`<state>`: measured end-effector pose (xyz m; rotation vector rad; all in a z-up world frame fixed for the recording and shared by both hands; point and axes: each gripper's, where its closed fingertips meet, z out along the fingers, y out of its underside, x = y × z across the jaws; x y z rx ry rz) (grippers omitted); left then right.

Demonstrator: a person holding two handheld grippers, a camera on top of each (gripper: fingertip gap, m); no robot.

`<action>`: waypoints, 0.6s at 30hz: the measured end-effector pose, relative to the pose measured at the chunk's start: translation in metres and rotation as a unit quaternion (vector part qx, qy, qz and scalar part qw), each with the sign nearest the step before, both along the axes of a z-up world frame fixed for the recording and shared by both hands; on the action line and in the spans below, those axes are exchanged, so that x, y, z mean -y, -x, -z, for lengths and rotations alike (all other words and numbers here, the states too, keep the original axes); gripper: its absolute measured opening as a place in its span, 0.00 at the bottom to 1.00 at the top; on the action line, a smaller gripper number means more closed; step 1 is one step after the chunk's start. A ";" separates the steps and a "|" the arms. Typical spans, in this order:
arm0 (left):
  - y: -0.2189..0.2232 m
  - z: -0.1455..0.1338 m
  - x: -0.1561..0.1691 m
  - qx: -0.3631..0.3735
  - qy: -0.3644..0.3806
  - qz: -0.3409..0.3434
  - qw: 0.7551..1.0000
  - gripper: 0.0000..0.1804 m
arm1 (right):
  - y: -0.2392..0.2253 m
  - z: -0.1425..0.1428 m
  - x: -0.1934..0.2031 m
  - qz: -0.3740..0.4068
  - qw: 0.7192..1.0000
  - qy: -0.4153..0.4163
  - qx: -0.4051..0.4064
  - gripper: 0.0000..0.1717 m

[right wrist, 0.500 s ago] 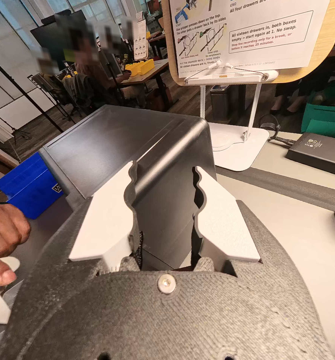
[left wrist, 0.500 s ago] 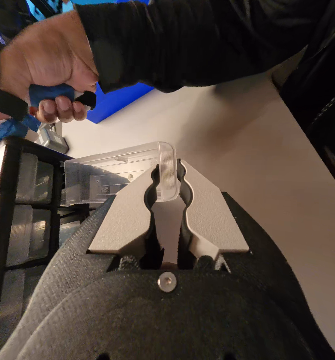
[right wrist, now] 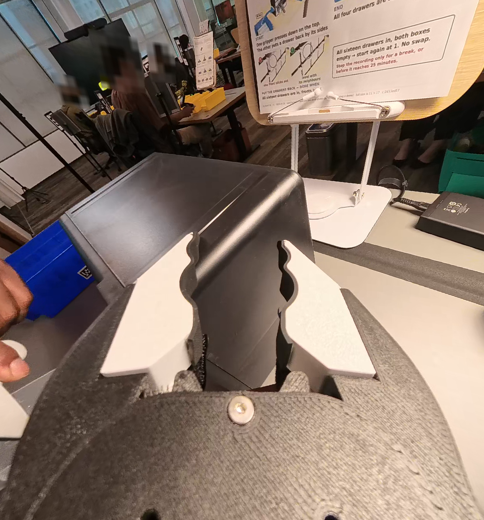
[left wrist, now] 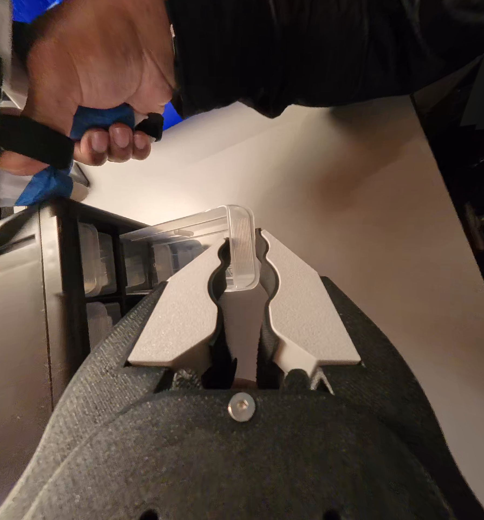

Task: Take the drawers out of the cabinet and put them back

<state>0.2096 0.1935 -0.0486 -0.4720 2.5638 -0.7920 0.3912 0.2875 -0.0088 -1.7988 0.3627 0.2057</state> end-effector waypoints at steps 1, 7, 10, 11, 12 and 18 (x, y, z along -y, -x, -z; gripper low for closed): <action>-0.002 0.001 0.001 0.000 -0.010 0.000 1.000 0.10 | 0.000 0.000 0.000 0.000 1.000 0.000 0.000 0.35; -0.011 0.015 0.008 0.022 -0.031 -0.005 0.999 0.10 | 0.000 0.000 0.000 0.001 1.000 -0.001 0.001 0.34; -0.016 0.020 0.006 0.041 -0.041 -0.019 0.998 0.10 | 0.000 0.000 0.000 0.000 1.000 -0.001 0.000 0.34; -0.018 0.021 0.007 0.047 -0.039 -0.022 0.998 0.10 | 0.001 0.000 0.000 0.000 1.000 -0.002 0.000 0.33; -0.019 0.021 0.008 0.053 -0.036 -0.024 0.998 0.10 | 0.001 0.000 0.000 0.000 1.000 -0.002 0.000 0.33; -0.039 0.029 -0.020 0.127 -0.084 -0.062 0.986 0.10 | 0.001 -0.001 0.000 0.000 1.000 -0.001 0.002 0.33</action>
